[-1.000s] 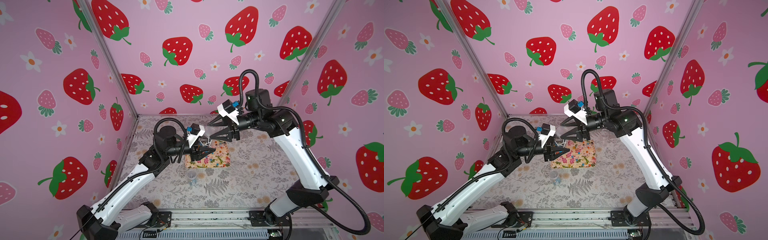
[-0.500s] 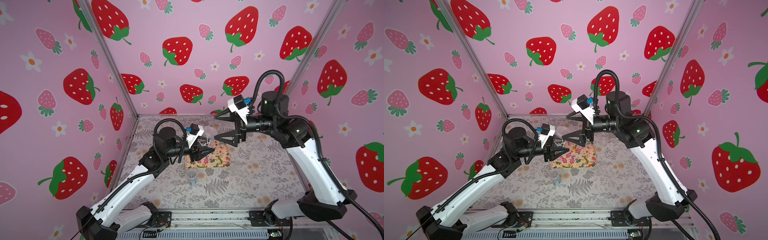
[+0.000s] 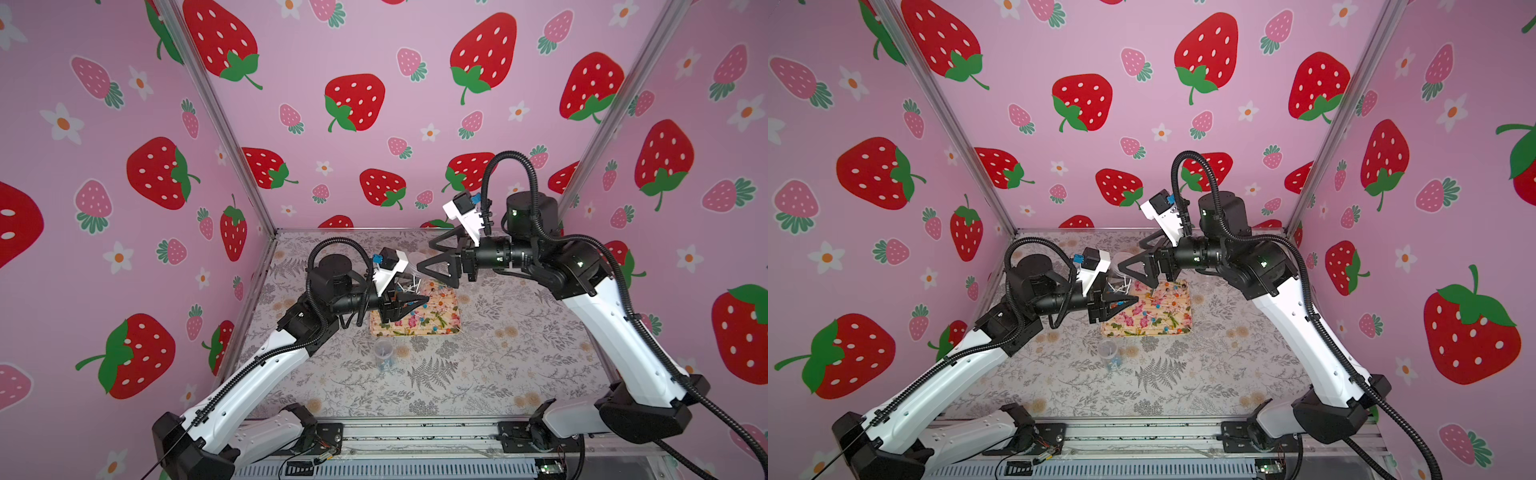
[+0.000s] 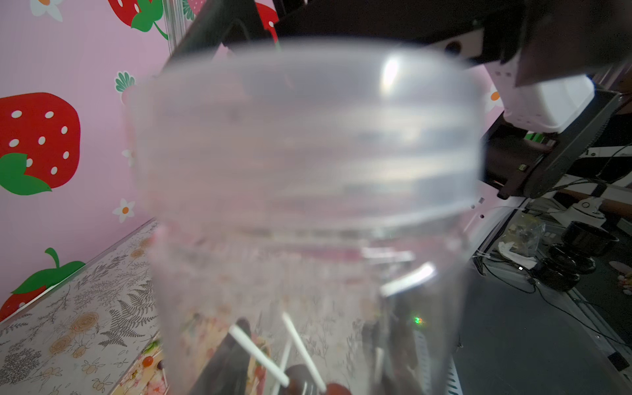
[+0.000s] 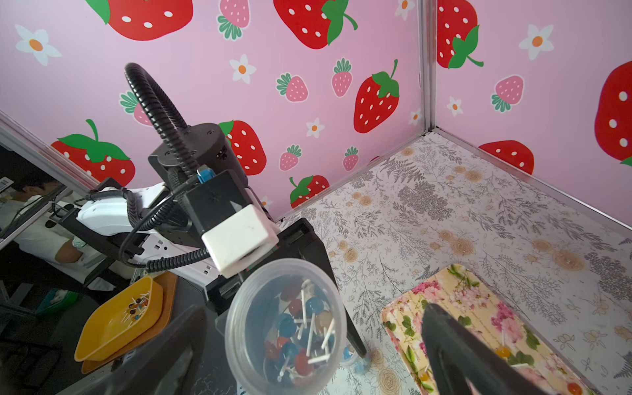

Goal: Pour the candies out of the jar
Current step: Unscrew the lid from the jar.

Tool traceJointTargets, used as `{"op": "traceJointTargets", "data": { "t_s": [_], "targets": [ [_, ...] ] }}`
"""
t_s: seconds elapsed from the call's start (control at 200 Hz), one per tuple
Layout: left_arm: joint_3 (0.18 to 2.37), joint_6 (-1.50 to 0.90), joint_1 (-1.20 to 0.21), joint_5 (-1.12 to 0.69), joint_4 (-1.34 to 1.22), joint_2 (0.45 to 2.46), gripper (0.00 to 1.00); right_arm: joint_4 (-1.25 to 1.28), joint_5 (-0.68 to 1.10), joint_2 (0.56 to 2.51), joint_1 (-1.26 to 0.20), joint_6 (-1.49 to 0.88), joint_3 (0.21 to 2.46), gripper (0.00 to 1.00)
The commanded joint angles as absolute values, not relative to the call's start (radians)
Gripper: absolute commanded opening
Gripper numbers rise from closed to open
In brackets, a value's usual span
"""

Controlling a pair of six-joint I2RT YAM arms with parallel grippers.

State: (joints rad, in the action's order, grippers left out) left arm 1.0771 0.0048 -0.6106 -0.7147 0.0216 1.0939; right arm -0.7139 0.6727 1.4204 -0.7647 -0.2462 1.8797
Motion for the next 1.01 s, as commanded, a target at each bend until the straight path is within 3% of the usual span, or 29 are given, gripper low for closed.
{"op": "traceJointTargets", "data": {
  "t_s": [0.0,0.275,0.485,0.8,1.001],
  "targets": [
    [1.109,0.021,-0.606,-0.719,0.007,1.091,0.4,-0.699,0.681,1.43,-0.781,-0.27,1.888,0.98],
    [1.111,0.025,-0.606,-0.718,0.015,1.088,0.4,-0.707,0.689,1.454,-0.793,-0.252,1.895,0.84],
    [1.115,0.027,-0.606,-0.72,0.021,1.086,0.4,-0.701,0.692,1.457,-0.794,-0.226,1.911,0.61],
    [1.129,0.021,-0.606,-0.753,0.032,1.092,0.4,-0.697,0.865,1.431,-0.764,0.154,1.893,0.58],
    [1.127,0.015,-0.606,-0.764,0.035,1.088,0.4,-0.698,1.003,1.469,-0.709,0.251,1.95,0.58]
  ]
}}
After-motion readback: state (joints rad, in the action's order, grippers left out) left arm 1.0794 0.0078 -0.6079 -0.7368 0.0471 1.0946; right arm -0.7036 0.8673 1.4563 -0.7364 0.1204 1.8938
